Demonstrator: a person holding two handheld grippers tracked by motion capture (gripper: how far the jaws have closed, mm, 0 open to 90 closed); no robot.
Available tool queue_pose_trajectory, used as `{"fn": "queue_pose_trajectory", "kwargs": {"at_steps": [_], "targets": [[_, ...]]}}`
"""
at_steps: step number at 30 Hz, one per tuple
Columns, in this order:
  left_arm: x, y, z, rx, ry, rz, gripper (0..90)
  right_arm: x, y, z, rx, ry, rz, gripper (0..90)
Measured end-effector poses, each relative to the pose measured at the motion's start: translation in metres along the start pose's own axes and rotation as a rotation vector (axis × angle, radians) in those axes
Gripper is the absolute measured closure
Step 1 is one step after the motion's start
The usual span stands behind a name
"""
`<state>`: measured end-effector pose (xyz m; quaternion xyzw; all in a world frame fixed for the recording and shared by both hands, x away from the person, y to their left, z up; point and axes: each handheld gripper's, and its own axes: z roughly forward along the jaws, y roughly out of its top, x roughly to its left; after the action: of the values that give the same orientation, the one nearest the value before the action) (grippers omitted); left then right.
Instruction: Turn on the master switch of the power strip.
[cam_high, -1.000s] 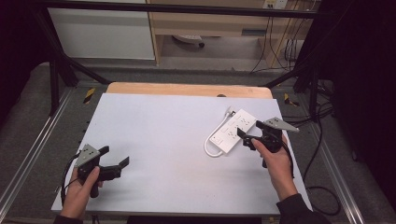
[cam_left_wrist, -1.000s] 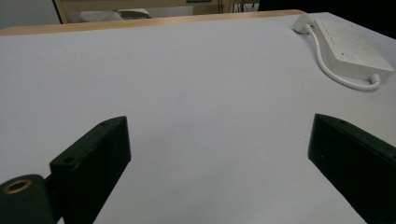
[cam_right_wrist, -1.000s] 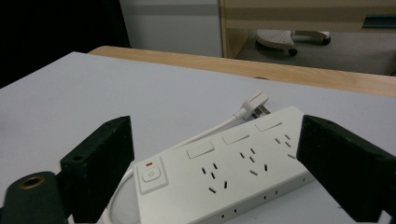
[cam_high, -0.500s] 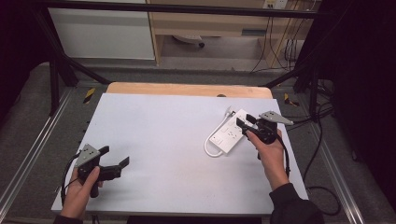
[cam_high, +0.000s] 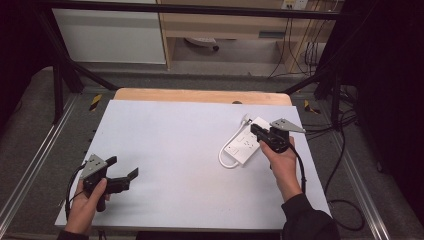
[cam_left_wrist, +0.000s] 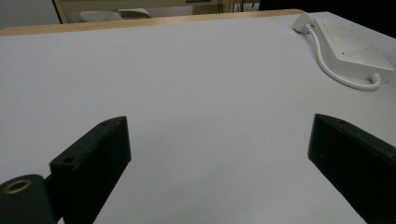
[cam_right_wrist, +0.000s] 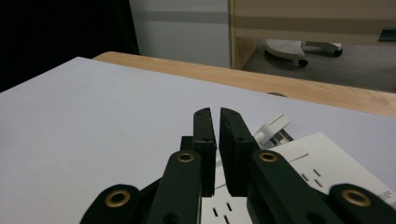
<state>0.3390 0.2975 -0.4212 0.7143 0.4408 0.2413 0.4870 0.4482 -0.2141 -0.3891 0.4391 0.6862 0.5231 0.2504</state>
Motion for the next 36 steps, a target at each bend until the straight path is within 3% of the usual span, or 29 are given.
{"fn": "queue_pose_trajectory", "kwargs": {"at_steps": [14,36], "targets": [[0.000,0.000,0.000,-0.002,0.002,0.002,5.8,0.010,-0.004,0.014,0.028,0.024,-0.024,90.0],[0.001,0.000,-0.001,-0.003,0.004,0.001,5.8,0.019,-0.015,0.033,0.077,0.040,-0.015,90.0]]}}
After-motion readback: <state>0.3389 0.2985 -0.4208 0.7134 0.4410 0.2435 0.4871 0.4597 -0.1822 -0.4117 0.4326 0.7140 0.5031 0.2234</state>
